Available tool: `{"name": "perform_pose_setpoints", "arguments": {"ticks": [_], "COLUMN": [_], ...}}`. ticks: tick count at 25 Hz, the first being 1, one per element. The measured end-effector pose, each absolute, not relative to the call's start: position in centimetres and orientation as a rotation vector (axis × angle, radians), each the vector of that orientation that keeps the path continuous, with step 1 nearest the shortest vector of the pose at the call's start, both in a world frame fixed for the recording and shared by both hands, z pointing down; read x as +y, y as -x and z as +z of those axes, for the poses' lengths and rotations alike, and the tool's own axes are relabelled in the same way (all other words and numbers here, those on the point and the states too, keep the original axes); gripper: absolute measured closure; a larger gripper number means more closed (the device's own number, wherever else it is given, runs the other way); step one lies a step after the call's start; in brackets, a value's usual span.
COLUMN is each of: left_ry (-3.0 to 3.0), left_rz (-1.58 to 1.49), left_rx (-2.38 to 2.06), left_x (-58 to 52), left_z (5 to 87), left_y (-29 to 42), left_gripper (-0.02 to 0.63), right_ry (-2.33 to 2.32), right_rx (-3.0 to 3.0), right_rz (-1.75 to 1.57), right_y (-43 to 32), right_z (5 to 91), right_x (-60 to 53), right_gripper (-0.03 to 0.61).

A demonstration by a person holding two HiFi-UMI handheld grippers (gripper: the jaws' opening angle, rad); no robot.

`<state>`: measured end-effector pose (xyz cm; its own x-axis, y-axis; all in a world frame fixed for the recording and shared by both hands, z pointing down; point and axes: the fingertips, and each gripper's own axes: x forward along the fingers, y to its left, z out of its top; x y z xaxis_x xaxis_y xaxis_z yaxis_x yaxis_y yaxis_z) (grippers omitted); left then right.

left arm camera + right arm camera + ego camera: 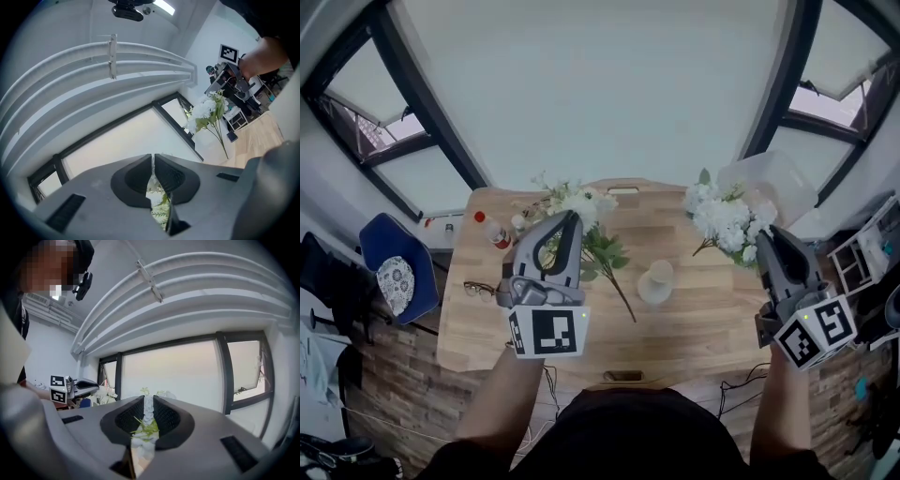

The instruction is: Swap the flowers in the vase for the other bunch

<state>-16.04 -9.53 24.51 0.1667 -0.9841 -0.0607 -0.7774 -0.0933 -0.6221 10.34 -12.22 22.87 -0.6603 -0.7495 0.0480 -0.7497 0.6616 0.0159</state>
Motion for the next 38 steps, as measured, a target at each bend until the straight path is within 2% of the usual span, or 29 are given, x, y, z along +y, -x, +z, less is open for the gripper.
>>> {"name": "perform_pose_setpoints", "arguments": {"ticks": [38], "left_ry": [1.946], "left_rz": [-0.584], "left_rx": [1.463], "left_x": [-23.5], "left_z": [26.8], "left_y": [9.3], "left_gripper": [0.601], "right_ry": [-1.389], "right_rx": [-2.704], "right_rz": [0.292], "right_y": [-16.0], "right_z": [30.8], "right_x": [-16.6], "right_gripper": [0.503]}}
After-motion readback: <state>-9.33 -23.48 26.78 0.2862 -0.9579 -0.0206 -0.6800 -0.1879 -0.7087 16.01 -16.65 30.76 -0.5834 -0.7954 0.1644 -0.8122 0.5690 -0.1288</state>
